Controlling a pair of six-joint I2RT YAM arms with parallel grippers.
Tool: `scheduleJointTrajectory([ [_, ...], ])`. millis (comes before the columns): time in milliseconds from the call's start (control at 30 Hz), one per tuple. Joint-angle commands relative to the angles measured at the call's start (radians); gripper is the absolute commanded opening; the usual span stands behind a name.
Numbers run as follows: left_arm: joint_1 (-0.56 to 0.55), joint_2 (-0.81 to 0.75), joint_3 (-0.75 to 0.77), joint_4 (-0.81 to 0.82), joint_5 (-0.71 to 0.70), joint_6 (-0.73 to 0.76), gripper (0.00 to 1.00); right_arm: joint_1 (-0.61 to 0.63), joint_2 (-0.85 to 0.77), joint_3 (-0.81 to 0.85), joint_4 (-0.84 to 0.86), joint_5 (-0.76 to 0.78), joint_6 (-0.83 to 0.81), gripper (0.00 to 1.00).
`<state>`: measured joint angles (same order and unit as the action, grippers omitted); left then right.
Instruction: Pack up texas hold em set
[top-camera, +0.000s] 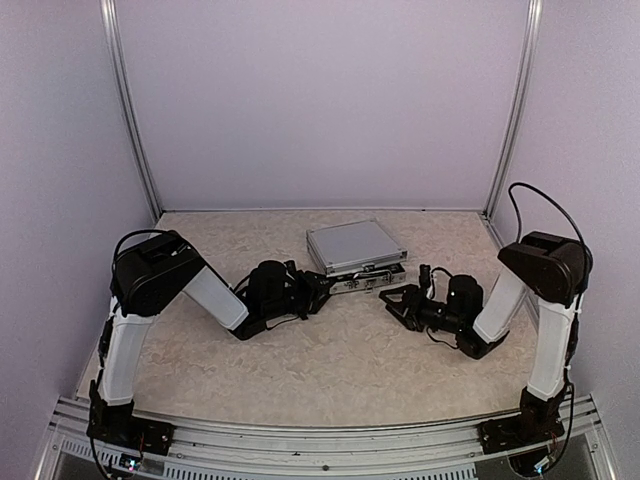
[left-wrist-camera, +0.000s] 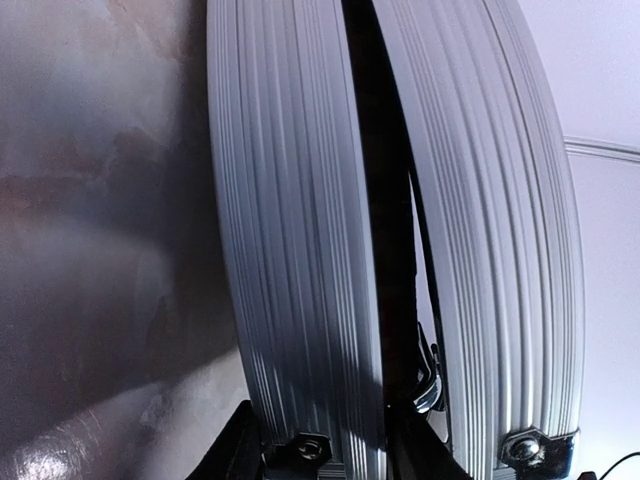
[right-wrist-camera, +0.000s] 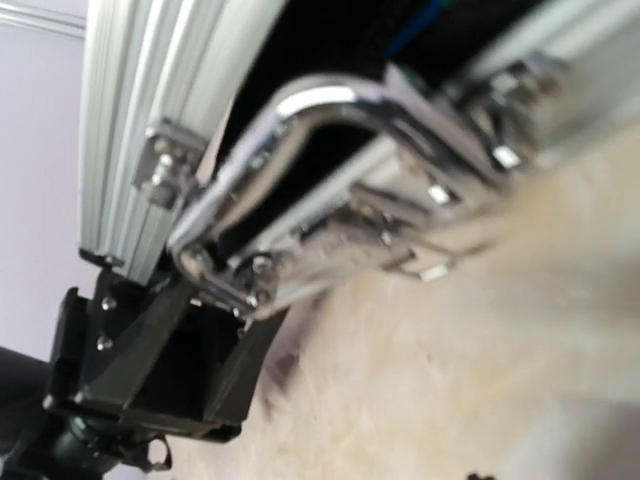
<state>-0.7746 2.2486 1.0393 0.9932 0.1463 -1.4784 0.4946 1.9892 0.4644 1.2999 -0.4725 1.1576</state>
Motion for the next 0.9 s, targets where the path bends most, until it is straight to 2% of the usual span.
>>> scheduleJointTrajectory([
  [0, 0.003, -0.117, 0.072, 0.224, -0.006, -0.039, 0.34, 0.009, -0.013, -0.044, 0.139, 0.035, 0.07, 0.61],
  [300, 0.01, -0.137, 0.071, 0.246, -0.009, -0.073, 0.37, 0.007, 0.105, -0.005, 0.254, 0.038, 0.221, 0.63],
  [633, 0.012, -0.148, 0.079, 0.245, -0.016, -0.087, 0.38, 0.005, 0.149, 0.112, 0.151, 0.051, 0.219, 0.63],
  [867, 0.013, -0.16, 0.109, 0.227, -0.024, -0.089, 0.38, 0.007, 0.179, 0.119, 0.197, 0.065, 0.253, 0.63],
])
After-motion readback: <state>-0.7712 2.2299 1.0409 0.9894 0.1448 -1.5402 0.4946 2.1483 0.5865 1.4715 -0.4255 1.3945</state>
